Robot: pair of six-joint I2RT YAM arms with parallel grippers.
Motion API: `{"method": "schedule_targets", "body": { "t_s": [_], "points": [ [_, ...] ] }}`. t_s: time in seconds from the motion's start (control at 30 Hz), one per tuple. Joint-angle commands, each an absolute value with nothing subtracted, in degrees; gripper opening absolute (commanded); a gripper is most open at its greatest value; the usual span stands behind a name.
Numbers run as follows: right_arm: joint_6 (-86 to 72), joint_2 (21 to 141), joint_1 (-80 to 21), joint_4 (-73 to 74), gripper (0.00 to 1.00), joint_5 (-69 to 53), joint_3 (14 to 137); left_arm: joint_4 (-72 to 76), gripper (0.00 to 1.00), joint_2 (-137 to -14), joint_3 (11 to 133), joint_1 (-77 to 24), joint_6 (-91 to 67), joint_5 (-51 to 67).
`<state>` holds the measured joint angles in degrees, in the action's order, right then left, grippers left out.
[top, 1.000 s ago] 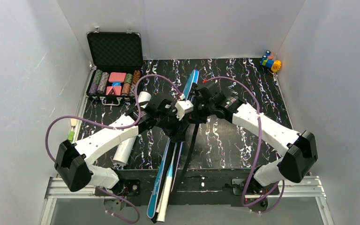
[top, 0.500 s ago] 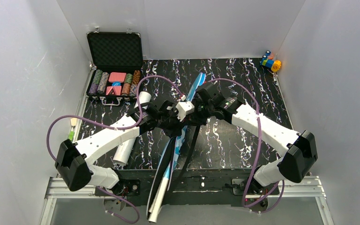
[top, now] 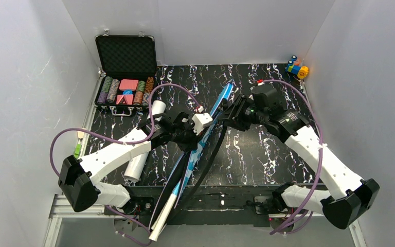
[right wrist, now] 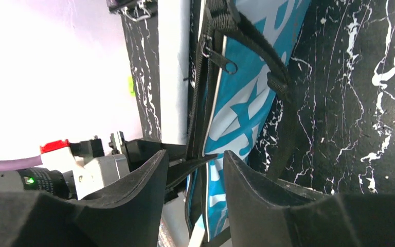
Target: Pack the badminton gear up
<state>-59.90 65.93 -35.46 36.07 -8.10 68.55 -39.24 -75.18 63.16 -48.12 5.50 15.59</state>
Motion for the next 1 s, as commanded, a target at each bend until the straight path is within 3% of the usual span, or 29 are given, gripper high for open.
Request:
{"method": "schedule_targets", "body": {
  "t_s": [0.0, 0.37, 0.67, 0.97],
  "points": [
    [-61.0, 66.2, -33.8, 33.3, 0.52, -9.4, 69.8, -38.3, 0.0, -72.3, 65.3, -48.4, 7.6, 15.9],
    [-59.1, 73.0, -31.8, 30.4, 0.52, -10.3, 73.2, -39.2, 0.0, -72.0, 66.0, -48.3, 9.5, 17.8],
    [-54.4, 72.9, -25.2, 24.0, 0.53, -24.4, 68.7, -41.4, 0.0, -71.1, 66.6, -48.3, 13.2, 21.0],
    [-51.5, 73.6, -24.3, 23.3, 0.53, -28.6, 67.2, -43.1, 0.0, -71.3, 68.2, -48.3, 15.0, 22.8]
  ]
}}
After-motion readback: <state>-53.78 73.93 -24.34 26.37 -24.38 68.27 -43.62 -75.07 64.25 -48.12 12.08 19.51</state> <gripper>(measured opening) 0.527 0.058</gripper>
